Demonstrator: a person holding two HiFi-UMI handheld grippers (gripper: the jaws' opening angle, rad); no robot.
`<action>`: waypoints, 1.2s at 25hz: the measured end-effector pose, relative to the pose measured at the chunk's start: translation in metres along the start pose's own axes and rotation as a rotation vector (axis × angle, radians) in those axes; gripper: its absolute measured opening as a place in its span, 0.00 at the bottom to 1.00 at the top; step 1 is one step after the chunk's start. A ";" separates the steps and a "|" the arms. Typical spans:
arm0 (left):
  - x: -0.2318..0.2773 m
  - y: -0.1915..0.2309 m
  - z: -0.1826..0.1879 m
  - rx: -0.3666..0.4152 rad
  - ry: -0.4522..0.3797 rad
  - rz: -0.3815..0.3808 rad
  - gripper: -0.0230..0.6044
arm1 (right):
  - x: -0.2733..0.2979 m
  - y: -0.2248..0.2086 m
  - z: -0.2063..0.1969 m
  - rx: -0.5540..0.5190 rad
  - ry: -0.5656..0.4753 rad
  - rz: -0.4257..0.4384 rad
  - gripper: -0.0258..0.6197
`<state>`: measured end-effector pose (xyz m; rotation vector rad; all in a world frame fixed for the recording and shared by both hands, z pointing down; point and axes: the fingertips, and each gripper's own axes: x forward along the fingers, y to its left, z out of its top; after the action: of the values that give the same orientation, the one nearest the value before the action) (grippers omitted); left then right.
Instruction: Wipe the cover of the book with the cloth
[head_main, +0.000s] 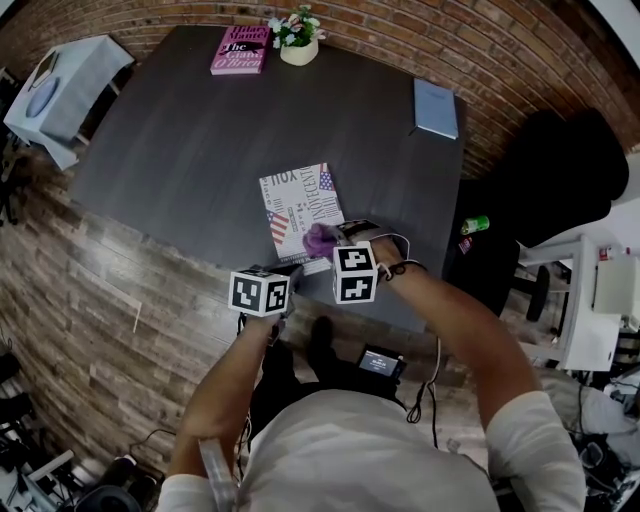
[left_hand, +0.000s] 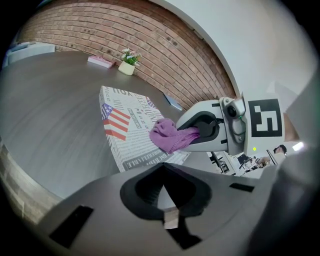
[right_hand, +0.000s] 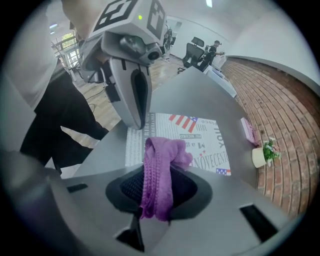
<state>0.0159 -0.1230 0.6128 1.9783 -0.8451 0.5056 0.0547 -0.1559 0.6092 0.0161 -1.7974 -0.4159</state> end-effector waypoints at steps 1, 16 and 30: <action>0.000 0.000 0.001 0.002 0.000 -0.001 0.05 | -0.001 0.002 0.000 0.005 -0.002 0.004 0.21; -0.004 -0.006 -0.010 -0.014 0.016 -0.041 0.05 | -0.022 0.043 0.003 0.125 -0.054 0.114 0.21; -0.059 -0.031 -0.003 -0.233 -0.250 -0.230 0.29 | -0.066 0.031 0.027 0.314 -0.204 0.003 0.21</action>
<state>-0.0019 -0.0881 0.5590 1.9124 -0.7753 0.0245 0.0535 -0.1044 0.5507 0.1965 -2.0490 -0.1332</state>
